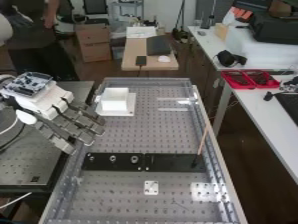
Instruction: Grab the smaller nut and place it in the white container
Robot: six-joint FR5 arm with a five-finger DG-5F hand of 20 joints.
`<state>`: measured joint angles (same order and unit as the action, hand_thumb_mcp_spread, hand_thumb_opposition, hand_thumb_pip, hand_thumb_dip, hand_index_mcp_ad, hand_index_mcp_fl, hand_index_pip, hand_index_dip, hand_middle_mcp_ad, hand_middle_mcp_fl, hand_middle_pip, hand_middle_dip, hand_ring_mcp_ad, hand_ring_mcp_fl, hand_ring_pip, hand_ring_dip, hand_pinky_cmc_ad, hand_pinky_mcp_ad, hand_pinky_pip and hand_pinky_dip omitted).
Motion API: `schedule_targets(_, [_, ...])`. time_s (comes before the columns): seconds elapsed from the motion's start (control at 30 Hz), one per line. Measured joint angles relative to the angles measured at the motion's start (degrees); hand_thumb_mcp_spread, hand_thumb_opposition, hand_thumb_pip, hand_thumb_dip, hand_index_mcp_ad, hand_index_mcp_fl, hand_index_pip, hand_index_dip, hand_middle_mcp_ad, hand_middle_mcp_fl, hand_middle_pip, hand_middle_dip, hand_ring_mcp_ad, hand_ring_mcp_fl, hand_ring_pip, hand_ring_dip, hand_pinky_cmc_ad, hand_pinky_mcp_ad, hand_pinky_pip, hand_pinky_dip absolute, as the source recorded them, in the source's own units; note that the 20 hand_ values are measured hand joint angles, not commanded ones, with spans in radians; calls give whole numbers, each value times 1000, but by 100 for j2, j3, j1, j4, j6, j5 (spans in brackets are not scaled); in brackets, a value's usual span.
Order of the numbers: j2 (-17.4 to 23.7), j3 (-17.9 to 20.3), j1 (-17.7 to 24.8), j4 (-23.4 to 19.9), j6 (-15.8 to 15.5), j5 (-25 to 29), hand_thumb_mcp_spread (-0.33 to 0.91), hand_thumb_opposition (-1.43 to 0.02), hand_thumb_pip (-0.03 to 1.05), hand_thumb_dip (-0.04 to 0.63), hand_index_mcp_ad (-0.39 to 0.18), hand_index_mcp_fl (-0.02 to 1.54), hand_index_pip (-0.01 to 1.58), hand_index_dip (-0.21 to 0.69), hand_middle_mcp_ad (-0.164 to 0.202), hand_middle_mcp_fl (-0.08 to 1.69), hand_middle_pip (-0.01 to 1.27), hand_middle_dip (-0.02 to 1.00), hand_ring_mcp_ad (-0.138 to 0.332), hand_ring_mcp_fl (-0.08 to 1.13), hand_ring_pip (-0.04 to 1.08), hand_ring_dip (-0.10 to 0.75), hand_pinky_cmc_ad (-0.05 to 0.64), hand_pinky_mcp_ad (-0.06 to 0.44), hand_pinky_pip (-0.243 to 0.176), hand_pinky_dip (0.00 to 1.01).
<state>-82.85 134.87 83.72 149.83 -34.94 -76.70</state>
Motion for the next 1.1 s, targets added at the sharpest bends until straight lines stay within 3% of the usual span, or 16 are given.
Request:
schedule_targets(0.67, [-681, 406, -470, -1124, -8, -456, 375, -785, 562, 159, -122, 37, 1293, 80, 94, 98, 127, 161, 124, 3, 119, 26, 365, 257, -93, 408])
schedule_targets(0.77, [-782, 424, -514, -1269, 27, -462, 375, -785, 618, 175, -122, 28, 1333, 119, 91, 98, 129, 166, 115, 5, 103, 31, 365, 257, -89, 407])
schedule_targets(1.1, [-1244, 365, -582, -1627, 53, -531, 415, -815, 616, 206, -122, 12, 1482, 284, 91, 122, 131, 188, 113, 7, 82, 51, 367, 246, -89, 307])
